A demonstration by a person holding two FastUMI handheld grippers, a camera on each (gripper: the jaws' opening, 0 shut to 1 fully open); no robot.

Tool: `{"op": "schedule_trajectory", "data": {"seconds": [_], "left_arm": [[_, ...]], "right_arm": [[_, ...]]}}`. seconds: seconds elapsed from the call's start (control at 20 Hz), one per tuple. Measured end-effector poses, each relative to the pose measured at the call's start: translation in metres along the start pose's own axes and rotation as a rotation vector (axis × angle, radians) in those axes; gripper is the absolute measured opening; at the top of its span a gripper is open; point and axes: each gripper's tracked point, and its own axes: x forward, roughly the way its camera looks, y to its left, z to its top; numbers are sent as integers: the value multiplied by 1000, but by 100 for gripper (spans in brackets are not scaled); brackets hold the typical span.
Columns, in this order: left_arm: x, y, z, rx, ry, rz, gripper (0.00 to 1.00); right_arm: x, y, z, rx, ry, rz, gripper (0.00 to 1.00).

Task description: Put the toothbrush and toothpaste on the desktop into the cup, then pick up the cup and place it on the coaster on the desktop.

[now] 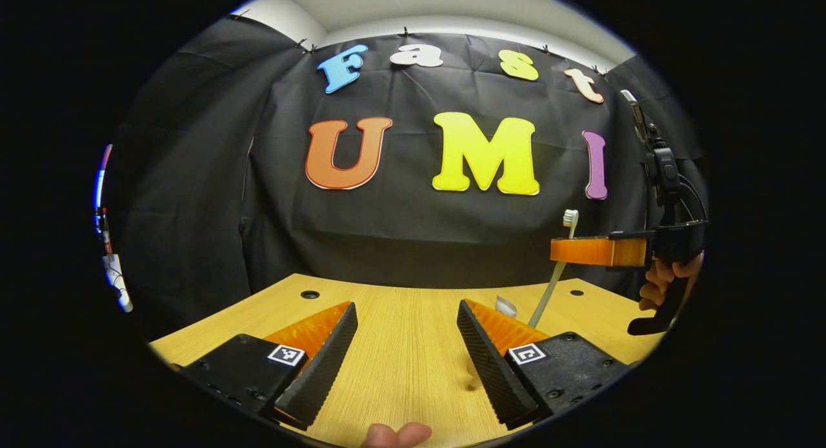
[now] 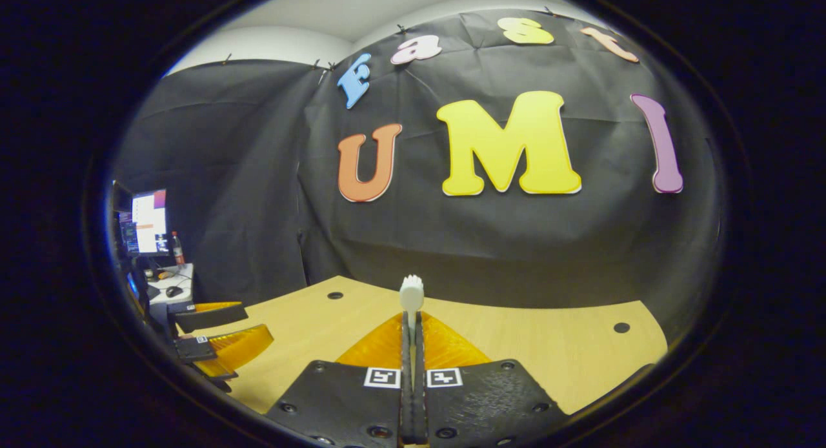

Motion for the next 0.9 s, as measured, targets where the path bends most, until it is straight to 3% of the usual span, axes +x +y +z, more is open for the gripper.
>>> {"op": "schedule_trajectory", "data": {"seconds": [0.25,0.3,0.4,0.7,0.8,0.9], "left_arm": [[-2,2,-1,-1,2,-1,98],[-2,2,0,4,-1,0,99],[-3,3,2,10,-5,1,99],[-6,-6,17,70,-16,-21,98],[-8,-17,27,94,-18,-56,98],[-5,-24,40,93,-11,-88,98]], "right_arm": [[23,3,-33,2,79,-12,0],[25,6,-42,12,110,2,6],[23,5,-53,23,150,14,18],[-7,-11,-49,-6,133,-14,88],[-27,-24,-50,-33,118,-35,96],[-56,-40,-55,-30,113,-58,96]]}}
